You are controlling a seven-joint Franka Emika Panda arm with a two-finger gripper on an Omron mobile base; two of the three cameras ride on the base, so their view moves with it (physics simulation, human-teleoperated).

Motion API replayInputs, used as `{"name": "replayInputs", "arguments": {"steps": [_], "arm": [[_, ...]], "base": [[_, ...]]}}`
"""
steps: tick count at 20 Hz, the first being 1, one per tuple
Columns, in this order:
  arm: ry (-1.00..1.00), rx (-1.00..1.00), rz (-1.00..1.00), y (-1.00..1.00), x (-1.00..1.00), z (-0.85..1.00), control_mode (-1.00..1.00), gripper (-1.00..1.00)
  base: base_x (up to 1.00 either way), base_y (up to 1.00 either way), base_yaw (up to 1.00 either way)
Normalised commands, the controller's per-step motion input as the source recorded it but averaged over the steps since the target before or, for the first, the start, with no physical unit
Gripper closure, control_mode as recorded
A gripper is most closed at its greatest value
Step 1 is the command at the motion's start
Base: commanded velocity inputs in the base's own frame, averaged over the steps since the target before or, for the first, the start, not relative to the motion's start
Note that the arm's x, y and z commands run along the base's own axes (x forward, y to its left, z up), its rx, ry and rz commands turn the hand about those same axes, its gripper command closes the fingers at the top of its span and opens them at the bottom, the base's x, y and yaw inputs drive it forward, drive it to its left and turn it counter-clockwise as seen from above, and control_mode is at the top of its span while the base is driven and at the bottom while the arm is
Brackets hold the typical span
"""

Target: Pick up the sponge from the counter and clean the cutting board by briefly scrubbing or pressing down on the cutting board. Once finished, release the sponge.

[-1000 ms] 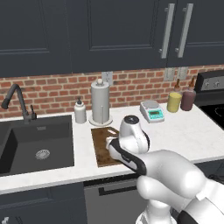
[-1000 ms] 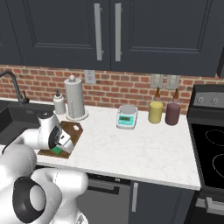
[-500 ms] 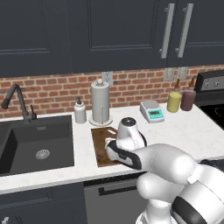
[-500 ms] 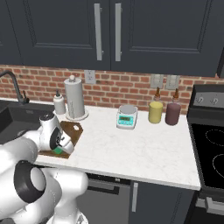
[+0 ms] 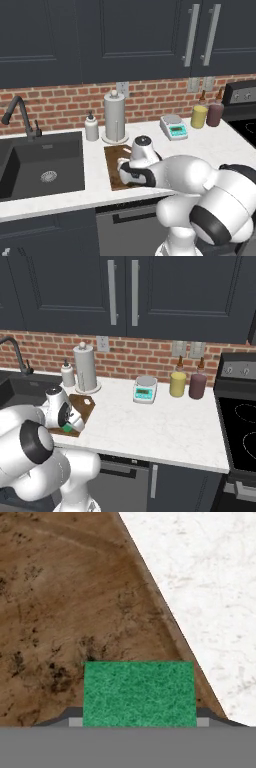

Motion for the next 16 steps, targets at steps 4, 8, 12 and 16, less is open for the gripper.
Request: {"name": "replayInputs", "arguments": {"steps": [4, 8, 12, 16], "arm": [[0.0, 0.0, 0.0, -0.09, 0.08, -0.12, -1.0, 1.0], [-0.03, 0.0, 0.0, -0.1, 0.06, -0.11, -1.0, 1.0], [-0.07, 0.0, 0.0, -0.09, 0.13, -0.18, -1.0, 1.0], [-0.13, 0.0, 0.0, -0.07, 0.21, -0.32, -1.0, 1.0]], "base": [[0.0, 0.0, 0.0], [0.0, 0.0, 0.0], [0.0, 0.0, 0.0], [0.0, 0.0, 0.0]]}}
